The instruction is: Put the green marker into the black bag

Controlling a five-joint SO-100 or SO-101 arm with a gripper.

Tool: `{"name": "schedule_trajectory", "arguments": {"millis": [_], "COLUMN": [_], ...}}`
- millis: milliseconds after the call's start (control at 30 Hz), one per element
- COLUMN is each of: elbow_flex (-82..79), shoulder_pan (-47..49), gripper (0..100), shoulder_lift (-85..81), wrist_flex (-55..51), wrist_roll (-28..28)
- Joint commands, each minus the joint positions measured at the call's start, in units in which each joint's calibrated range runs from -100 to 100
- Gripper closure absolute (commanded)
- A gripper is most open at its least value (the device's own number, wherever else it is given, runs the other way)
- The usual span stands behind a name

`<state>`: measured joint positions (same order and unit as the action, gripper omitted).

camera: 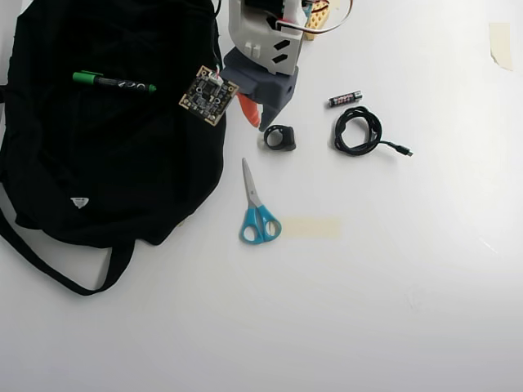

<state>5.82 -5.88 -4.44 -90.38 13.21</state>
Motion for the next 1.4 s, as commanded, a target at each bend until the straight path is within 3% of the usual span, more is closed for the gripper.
{"name": "schedule_trajectory", "arguments": {"millis": [0, 600, 833, 1167, 1367], "elbow_flex": [2.54, 2.18, 1.01, -14.71, -28.73], "shoulder_pan": [4.31, 15.23, 14.78, 15.45, 15.45], "gripper": [98, 98, 98, 98, 98], "shoulder_lift": [-3.61, -13.48, -18.05, -32.74, -42.36], "wrist_flex": [-0.14, -6.0, -8.76, -8.07, -1.09], "wrist_roll": [-0.1, -1.2, -6.97, -6.97, -6.97]}}
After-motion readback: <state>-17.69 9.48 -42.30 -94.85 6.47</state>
